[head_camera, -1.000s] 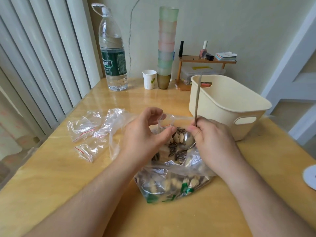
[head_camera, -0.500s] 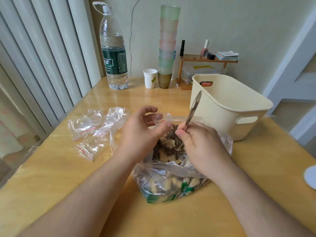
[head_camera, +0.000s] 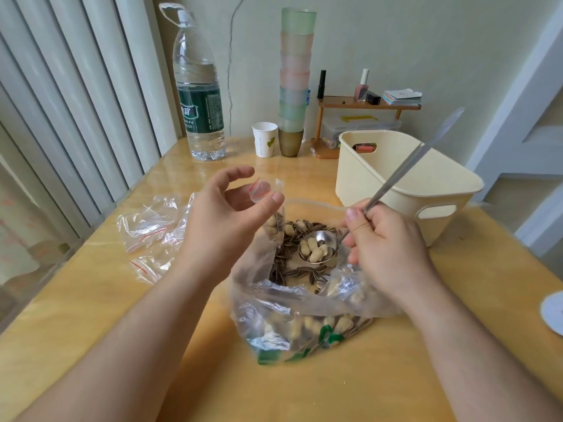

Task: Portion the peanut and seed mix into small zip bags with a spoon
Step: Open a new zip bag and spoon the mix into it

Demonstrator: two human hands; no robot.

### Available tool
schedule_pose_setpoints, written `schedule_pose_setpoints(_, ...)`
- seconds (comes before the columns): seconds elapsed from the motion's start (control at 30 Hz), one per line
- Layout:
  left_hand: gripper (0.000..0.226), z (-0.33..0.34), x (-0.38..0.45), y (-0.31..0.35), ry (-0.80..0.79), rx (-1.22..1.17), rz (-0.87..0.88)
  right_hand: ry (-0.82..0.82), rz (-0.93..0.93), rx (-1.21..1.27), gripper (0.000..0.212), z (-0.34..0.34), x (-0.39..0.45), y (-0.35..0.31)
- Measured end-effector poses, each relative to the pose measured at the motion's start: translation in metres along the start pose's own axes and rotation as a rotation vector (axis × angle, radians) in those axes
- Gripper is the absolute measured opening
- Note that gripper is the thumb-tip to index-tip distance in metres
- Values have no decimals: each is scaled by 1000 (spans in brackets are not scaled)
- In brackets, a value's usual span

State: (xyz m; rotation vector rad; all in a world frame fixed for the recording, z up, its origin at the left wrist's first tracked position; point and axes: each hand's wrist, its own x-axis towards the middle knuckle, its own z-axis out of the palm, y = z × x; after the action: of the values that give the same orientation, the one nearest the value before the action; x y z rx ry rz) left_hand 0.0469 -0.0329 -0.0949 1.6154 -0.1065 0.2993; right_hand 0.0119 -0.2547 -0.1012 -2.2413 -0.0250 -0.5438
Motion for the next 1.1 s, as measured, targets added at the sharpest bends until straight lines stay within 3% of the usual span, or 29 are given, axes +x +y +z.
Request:
schedule_pose_setpoints(0.2, 68, 3, -6, -8, -144, 457, 212, 191, -52, 65, 25, -19, 3, -4)
schedule_pose_setpoints(0.4, 74, 22, -15, -20, -226, 658, 379, 285, -173, 108, 27, -25, 0, -9)
schedule_pose_setpoints(0.8, 95, 32, -13, -25, -196, 699, 453, 222, -547, -48, 23, -10, -2, -9)
schedule_pose_setpoints(0.9, 96, 33, -13, -27, -179, 696, 448, 143, -578, -37, 8, -10, -4, -10)
schedule_pose_setpoints(1.1, 96, 34, -12, -27, -154, 654, 420, 64, -602, -13, 5, -11, -7, -10)
